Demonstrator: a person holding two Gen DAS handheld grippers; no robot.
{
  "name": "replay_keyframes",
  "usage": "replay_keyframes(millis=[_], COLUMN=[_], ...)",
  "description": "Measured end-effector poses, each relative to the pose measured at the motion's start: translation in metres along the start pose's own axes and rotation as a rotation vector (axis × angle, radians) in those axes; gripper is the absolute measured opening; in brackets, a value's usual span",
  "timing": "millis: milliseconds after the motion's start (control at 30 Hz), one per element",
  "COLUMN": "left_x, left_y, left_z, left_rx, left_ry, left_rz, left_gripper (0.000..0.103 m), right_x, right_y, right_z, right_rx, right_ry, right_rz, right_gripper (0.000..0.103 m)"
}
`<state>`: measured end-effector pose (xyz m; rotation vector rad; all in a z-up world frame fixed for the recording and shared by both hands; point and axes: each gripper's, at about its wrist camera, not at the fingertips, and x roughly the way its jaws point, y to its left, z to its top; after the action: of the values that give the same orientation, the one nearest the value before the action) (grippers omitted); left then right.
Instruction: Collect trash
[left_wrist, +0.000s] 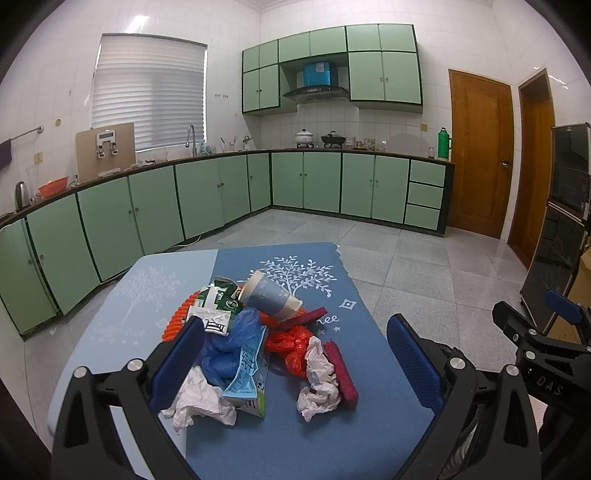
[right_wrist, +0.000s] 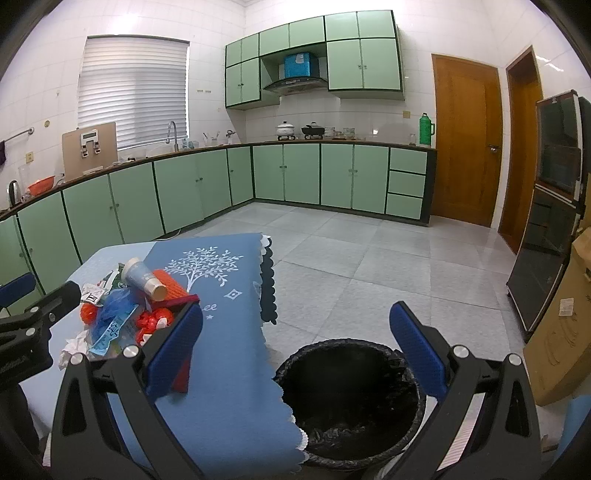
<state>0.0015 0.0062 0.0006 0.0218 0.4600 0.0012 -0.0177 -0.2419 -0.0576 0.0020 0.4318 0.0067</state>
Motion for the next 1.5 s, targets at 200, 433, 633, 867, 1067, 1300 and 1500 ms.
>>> replay_keyframes(millis=[200, 433, 633, 867, 1067, 1300, 1500], left_x=[0.0, 0.007, 0.021, 0.03, 0.038, 0.058, 0.07], left_y=[0.0, 0.013, 0.046, 0.096, 0.126, 0.128, 0.123], left_z=[0.0, -0.005, -0.013, -0.027, -0.048, -0.068, -0.079], left_rx=[-0.001, -0.008, -0.063, -0.079, -0.102, -0.115, -0.116], left_ry=[0.0, 0.009, 0.042, 0.052, 0.093, 0.187, 0.222], left_rz=[0.0, 0.013, 0.068, 0.208, 0.251, 0.204, 0.175], left_gripper=[0.097, 0.097, 0.097, 0.097, 0.095, 0.087, 0.087], right_x=[0.001, 0.008, 0.024, 0.049, 0.07, 0.081, 0.089], right_y=[0.004, 0.002, 0.01, 0.041, 0.074, 0.101, 0.098], right_z=[-0.001, -0.001, -0.001, -0.002, -0.011, -0.029, -0.041], right_rx=[-0.004, 0.04, 0.052, 0.011, -0.052, -0.118, -0.098], right_ry=[0.002, -0.009, -0.001, 0.049, 0.082, 0.114, 0.172], right_rz=[0.011, 0.064, 0.083, 0.126, 0.17, 0.191, 0.221], right_gripper=[0.098, 0.098, 0.098, 0.098, 0.098, 0.089, 0.072])
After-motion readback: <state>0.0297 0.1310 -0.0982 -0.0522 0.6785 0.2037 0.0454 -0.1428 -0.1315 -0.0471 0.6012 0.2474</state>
